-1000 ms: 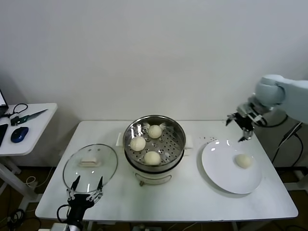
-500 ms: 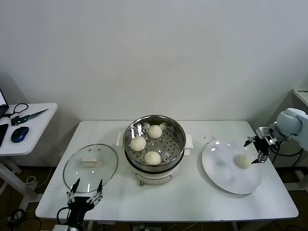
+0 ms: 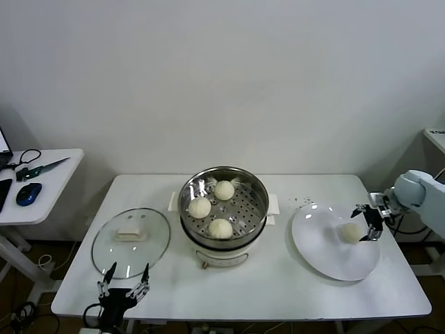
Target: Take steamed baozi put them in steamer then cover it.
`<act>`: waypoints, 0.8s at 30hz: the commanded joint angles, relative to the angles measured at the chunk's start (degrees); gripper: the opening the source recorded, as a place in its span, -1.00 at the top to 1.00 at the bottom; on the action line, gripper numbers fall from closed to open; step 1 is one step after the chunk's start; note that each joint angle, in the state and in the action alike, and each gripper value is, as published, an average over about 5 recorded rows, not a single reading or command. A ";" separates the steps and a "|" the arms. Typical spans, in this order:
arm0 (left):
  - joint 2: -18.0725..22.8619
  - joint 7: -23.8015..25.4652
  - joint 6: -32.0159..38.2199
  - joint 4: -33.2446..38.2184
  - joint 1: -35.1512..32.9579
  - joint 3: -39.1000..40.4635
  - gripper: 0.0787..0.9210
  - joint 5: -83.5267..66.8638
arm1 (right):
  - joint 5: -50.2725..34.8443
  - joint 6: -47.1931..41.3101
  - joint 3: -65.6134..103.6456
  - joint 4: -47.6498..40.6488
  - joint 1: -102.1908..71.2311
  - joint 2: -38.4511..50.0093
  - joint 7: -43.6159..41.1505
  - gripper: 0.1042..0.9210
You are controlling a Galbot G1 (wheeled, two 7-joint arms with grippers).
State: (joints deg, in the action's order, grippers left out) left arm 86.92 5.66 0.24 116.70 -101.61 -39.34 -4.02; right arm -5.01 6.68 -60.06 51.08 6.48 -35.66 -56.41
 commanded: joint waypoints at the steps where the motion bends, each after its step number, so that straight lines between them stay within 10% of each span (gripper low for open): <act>1: 0.04 0.02 0.01 0.08 -0.02 0.03 -0.77 0.05 | 1.41 -0.23 2.50 -3.97 -3.22 -3.36 0.54 -0.76; 24: -0.22 0.57 0.01 -0.01 -0.09 -0.06 -0.77 -0.02 | 2.85 -3.29 0.34 -5.28 -0.06 -4.86 -3.32 -0.40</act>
State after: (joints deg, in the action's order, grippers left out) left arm 86.71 6.24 0.27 116.69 -101.69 -39.39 -4.01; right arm -2.15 4.18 -59.33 46.46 5.91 -39.87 -58.90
